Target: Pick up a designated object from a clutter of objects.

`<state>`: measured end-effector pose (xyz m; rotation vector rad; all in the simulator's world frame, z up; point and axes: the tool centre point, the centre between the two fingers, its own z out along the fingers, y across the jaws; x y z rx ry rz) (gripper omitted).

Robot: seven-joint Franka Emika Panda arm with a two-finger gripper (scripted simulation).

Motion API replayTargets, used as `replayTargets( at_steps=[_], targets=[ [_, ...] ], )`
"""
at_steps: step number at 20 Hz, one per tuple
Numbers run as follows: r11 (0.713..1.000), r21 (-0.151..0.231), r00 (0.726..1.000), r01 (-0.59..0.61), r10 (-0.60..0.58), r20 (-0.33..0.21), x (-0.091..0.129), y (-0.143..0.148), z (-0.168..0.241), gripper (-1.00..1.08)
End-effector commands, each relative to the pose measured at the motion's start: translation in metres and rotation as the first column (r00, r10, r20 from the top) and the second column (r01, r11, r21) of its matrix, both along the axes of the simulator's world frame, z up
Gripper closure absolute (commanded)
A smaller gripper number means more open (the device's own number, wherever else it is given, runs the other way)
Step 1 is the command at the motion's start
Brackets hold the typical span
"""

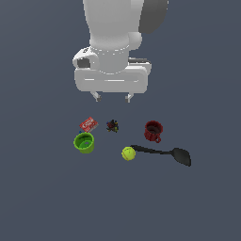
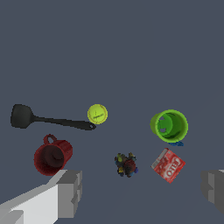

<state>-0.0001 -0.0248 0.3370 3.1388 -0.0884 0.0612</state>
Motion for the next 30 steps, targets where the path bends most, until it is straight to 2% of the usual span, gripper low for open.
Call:
replayTargets(
  at_steps=[1,8,16,23,30],
  targets=[
    [1.0,0.0,1.0,0.0,0.0,0.0,0.0,0.0,0.0,-0.2],
    [0.999,0.018,1.0,0.03,-0.03,-0.006,-0.002,-0.001,-0.001,-0.2],
    [1.0,0.022,1.0,0.02,-0.019,-0.009,-0.001,-0.003,-0.003,-0.2],
    [0.999,0.039,0.999,-0.025,0.026,-0.023,0.003,-0.01,-0.013,-0.2],
    [0.991,0.078,0.993,-0.106,0.109,-0.041,0.01,-0.023,-0.031,-0.2]
  ],
)
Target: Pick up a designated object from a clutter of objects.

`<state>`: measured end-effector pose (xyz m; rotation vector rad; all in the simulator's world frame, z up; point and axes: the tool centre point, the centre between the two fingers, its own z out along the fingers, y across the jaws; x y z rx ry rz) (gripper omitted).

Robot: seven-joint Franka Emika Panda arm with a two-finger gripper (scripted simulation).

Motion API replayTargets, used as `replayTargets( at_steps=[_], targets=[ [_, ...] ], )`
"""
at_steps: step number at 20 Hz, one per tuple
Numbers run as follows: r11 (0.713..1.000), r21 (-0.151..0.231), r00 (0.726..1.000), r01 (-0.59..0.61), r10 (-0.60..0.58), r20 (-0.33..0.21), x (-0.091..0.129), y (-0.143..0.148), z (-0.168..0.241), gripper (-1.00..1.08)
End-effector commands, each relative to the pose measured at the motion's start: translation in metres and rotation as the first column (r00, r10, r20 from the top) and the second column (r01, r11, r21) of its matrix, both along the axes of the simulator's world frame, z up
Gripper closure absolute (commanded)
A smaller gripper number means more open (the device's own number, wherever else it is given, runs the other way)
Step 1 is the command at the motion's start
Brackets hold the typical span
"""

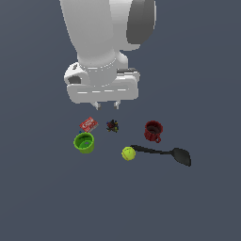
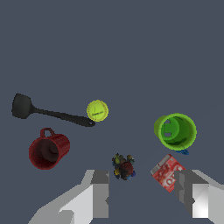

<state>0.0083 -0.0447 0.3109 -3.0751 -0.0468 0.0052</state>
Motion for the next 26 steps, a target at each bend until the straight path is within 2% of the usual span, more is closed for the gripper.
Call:
replayTargets(
  at_steps=[1,13,19,26],
  targets=[
    [0.999,0.017,0.999,-0.035,0.035,-0.007,0.003,-0.006,-0.008,-0.2],
    [0.969,0.128,0.977,-0.211,0.214,-0.009,0.015,-0.037,-0.05,-0.2],
    [0.938,0.187,0.955,-0.293,0.296,0.016,0.02,-0.053,-0.071,-0.2],
    [0.888,0.252,0.922,-0.385,0.38,0.067,0.024,-0.073,-0.095,-0.2]
  ],
)
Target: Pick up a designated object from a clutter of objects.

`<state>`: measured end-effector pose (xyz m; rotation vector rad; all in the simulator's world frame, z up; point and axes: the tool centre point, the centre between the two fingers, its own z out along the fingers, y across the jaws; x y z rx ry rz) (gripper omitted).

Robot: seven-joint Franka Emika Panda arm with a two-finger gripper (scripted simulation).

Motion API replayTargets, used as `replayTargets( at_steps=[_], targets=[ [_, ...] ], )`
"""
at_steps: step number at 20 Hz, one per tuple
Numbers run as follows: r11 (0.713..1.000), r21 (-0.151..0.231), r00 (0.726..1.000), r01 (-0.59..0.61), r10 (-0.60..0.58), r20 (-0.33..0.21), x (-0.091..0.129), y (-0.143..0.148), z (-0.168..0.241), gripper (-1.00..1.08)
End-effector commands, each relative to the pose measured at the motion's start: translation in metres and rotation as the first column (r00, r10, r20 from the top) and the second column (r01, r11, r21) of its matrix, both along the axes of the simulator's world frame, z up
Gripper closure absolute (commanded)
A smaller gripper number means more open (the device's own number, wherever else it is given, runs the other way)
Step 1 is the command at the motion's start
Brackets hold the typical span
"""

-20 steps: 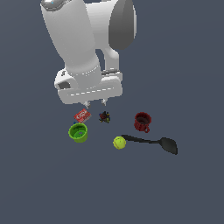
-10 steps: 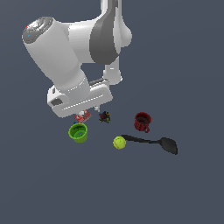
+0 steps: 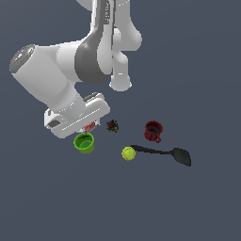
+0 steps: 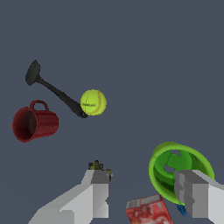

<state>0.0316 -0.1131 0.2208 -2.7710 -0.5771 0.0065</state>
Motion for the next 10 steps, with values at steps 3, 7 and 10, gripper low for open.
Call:
replayTargets(
  at_steps=[3,7,10],
  targets=[
    [0.997,0.054,0.998,-0.059,0.058,0.025,0.002,-0.012,-0.016,-0.2],
    [0.989,0.1,0.993,-0.11,0.105,0.056,0.004,-0.023,-0.029,-0.2],
    [0.98,0.133,0.987,-0.147,0.136,0.084,0.005,-0.032,-0.039,-0.2]
  ],
)
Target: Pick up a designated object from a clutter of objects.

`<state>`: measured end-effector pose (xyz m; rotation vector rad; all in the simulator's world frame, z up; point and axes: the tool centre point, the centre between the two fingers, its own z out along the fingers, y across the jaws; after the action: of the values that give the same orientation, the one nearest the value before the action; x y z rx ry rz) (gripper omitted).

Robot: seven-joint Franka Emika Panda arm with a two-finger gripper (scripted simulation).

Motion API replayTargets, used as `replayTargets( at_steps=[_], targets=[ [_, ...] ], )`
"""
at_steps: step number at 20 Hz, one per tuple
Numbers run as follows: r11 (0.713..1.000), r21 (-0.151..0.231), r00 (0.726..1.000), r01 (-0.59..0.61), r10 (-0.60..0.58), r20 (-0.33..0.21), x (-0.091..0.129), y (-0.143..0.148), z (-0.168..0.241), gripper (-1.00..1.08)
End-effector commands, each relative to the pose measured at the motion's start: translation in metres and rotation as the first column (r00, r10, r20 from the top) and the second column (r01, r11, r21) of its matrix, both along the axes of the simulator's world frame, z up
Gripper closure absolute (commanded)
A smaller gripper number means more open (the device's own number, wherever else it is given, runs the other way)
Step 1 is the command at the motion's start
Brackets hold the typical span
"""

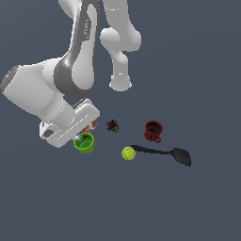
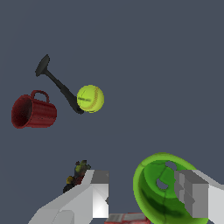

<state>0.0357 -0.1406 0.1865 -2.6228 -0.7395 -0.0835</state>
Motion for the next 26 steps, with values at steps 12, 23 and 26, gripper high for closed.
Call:
replayTargets(
  at_steps=[12,23,26],
  targets=[
    [0.977,0.151,0.98,-0.15,0.127,0.153,0.002,-0.038,-0.044,-0.2],
    [0.938,0.23,0.93,-0.258,0.176,0.324,0.001,-0.069,-0.075,-0.2],
    [0.93,0.24,0.914,-0.279,0.181,0.363,0.001,-0.075,-0.081,-0.2]
  ],
)
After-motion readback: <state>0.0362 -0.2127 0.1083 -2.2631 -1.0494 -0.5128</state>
